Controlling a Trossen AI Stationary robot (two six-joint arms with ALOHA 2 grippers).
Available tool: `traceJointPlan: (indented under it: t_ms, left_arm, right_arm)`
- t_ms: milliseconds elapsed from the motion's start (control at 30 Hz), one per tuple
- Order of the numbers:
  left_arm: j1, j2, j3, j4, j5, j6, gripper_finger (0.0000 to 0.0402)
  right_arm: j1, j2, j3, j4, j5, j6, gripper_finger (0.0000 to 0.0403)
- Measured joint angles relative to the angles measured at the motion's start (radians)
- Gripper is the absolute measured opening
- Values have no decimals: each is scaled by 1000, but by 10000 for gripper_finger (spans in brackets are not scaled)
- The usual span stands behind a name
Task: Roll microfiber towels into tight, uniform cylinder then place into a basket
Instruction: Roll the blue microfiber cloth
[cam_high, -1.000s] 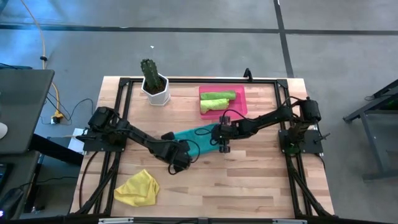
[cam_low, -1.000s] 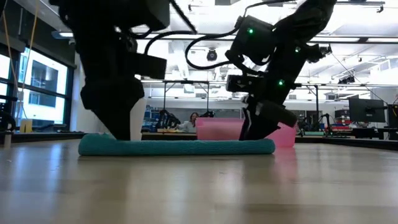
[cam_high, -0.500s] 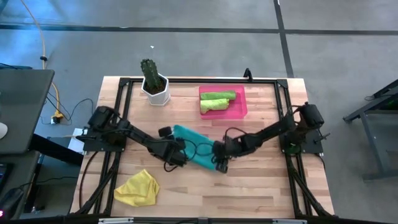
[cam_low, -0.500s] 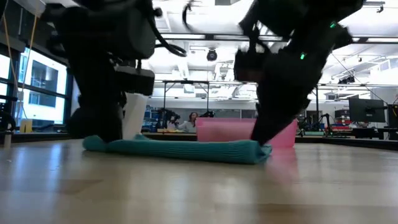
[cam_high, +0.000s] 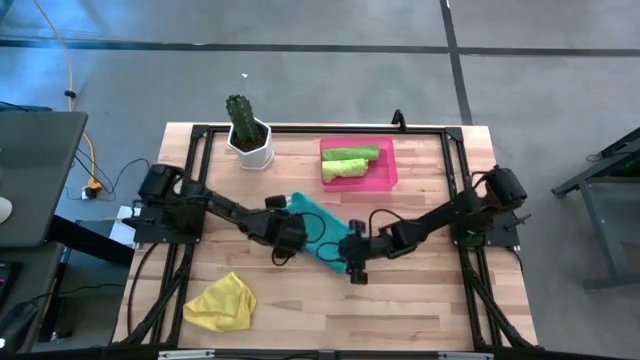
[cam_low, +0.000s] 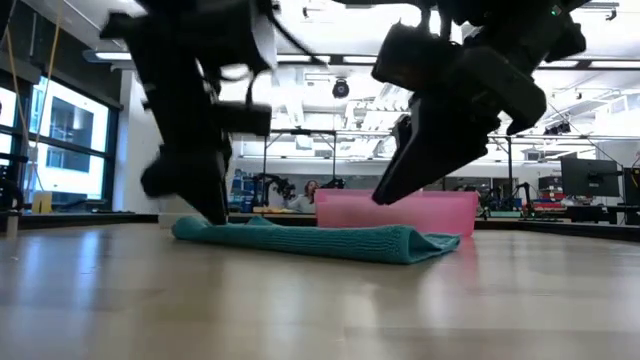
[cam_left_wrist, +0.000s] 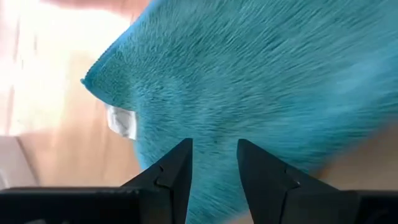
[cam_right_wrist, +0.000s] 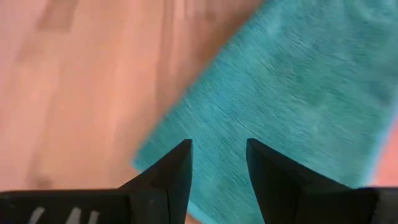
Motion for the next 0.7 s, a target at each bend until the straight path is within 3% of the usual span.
traceJointPlan:
  t_ms: [200, 367, 467, 700]
  left_arm:
    - [-144, -119, 1, 76, 8, -298, 117]
    - [-257, -128, 2, 250, -99, -540, 117]
    - [-308, -111, 2, 333, -167, -609, 117]
    - [-367, -108, 1, 399, -320, -617, 117]
  right_arm:
    - [-57, -97, 1, -188, -9, -209, 144]
    - [-113, -83, 1, -228, -24, -420, 144]
    - [-148, -55, 1, -238, -70, -422, 144]
    - [-167, -35, 1, -271, -108, -261, 144]
